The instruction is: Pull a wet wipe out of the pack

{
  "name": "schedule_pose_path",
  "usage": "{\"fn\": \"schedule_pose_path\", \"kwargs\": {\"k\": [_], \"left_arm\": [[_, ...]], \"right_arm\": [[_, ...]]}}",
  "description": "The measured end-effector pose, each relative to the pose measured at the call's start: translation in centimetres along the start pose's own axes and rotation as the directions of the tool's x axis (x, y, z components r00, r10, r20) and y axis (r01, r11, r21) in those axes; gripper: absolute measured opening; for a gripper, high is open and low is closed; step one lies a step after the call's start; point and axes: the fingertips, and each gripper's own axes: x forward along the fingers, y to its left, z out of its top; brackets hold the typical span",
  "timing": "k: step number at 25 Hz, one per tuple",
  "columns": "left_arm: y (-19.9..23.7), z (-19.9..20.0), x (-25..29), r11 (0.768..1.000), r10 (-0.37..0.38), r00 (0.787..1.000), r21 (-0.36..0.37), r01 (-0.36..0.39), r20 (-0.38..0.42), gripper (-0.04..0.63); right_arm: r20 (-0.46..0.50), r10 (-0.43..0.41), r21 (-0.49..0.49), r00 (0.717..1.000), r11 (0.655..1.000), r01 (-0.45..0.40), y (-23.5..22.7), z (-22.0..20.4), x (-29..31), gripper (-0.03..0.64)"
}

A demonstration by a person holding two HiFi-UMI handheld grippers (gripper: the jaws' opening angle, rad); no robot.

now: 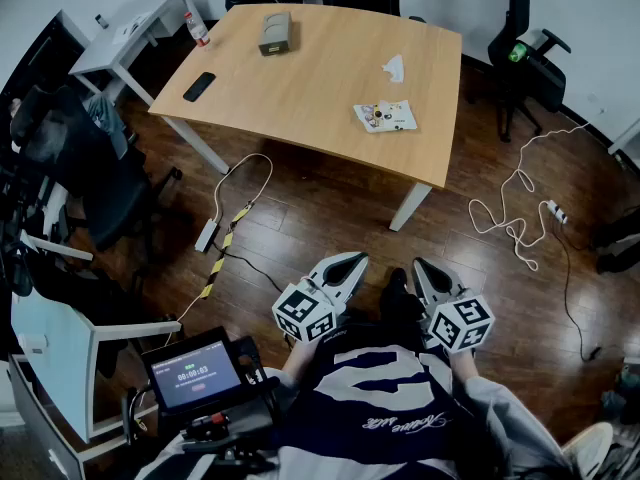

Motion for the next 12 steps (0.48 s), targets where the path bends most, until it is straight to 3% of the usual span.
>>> {"fn": "schedule_pose_path", "kwargs": {"k": [7,12], "left_arm": [[4.1,1.2,-0.5,0.997,0.075,0.997,-0.023,-0.074,0.028,0.003],[8.4,3.0,4.4,0.989,0.148,0.988,-0.036,-0.146,0.045,0.003]], "right_arm": [[0.0,0.04,0.0,0.999,0.999,-0.04,0.0,0.7,2.9,-0.003],[-0.028,0.105,-0.021,0.994,0.994,-0.106,-4.8,4.3,8.2,-0.003]]}}
